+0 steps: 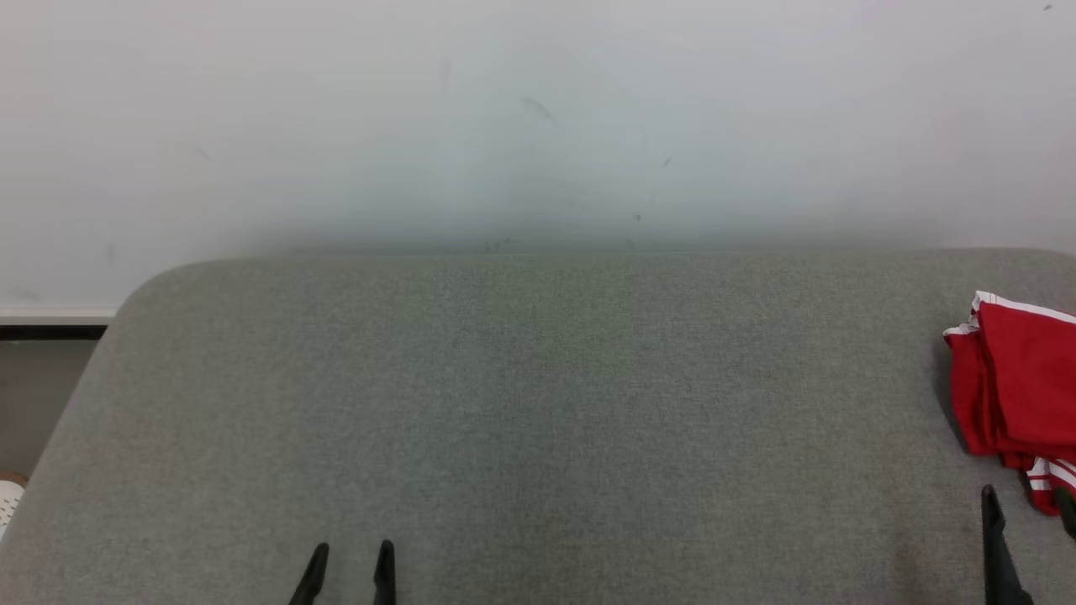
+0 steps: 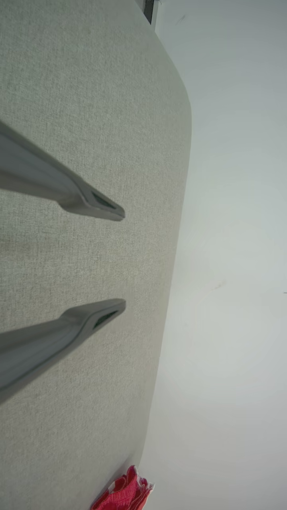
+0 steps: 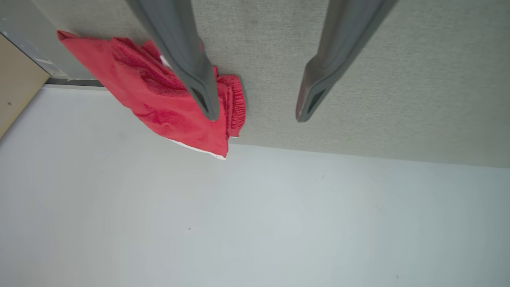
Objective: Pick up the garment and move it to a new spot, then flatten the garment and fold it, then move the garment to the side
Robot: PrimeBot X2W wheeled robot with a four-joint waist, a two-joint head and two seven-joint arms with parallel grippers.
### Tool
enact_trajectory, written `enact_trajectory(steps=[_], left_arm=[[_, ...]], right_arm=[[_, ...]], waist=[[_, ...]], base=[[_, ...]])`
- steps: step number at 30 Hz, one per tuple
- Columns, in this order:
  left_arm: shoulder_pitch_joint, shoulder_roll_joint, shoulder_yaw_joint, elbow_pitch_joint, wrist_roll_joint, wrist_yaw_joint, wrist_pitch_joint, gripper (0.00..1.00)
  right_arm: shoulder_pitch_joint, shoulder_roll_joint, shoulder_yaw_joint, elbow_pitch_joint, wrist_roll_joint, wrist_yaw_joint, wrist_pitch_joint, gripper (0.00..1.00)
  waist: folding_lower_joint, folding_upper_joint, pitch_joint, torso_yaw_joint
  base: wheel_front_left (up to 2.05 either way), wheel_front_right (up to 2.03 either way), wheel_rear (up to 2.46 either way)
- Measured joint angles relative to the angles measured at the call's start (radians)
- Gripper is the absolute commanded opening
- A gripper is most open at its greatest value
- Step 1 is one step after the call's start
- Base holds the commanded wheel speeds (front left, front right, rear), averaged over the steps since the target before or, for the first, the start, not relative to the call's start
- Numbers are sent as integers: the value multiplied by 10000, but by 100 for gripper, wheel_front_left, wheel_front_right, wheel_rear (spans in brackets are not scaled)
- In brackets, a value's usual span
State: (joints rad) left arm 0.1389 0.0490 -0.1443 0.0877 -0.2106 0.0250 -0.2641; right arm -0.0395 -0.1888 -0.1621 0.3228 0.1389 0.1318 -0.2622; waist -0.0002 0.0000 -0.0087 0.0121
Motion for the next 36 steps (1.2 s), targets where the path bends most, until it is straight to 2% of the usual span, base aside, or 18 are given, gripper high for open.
enact_trajectory(steps=[5, 10, 17, 35, 36], left_arm=[[160, -2, -48, 184, 309, -449, 0, 100], [318, -2, 75, 359, 401, -702, 0, 100], [382, 0, 211, 391, 495, -817, 0, 100], [387, -2, 98, 359, 541, -673, 0, 100], [387, -2, 84, 378, 541, -667, 0, 0]], right_arm=[[1189, 924, 174, -1237, -345, 0, 0, 100], [1780, 1239, 224, -1615, -489, 0, -2, 100], [1940, 1336, 360, -1496, -589, 0, -2, 100], [1959, 1377, 683, -1475, -573, 0, -2, 100], [1959, 1377, 694, -1478, -573, 0, -2, 0]], waist=[[0, 0, -236, 4], [0, 0, -421, -100], [0, 0, -586, -220], [2, 0, -487, -211], [1, 0, -484, -200]], base=[[0, 0, 0], [0, 0, 0], [0, 0, 0], [0, 0, 0], [0, 0, 0]])
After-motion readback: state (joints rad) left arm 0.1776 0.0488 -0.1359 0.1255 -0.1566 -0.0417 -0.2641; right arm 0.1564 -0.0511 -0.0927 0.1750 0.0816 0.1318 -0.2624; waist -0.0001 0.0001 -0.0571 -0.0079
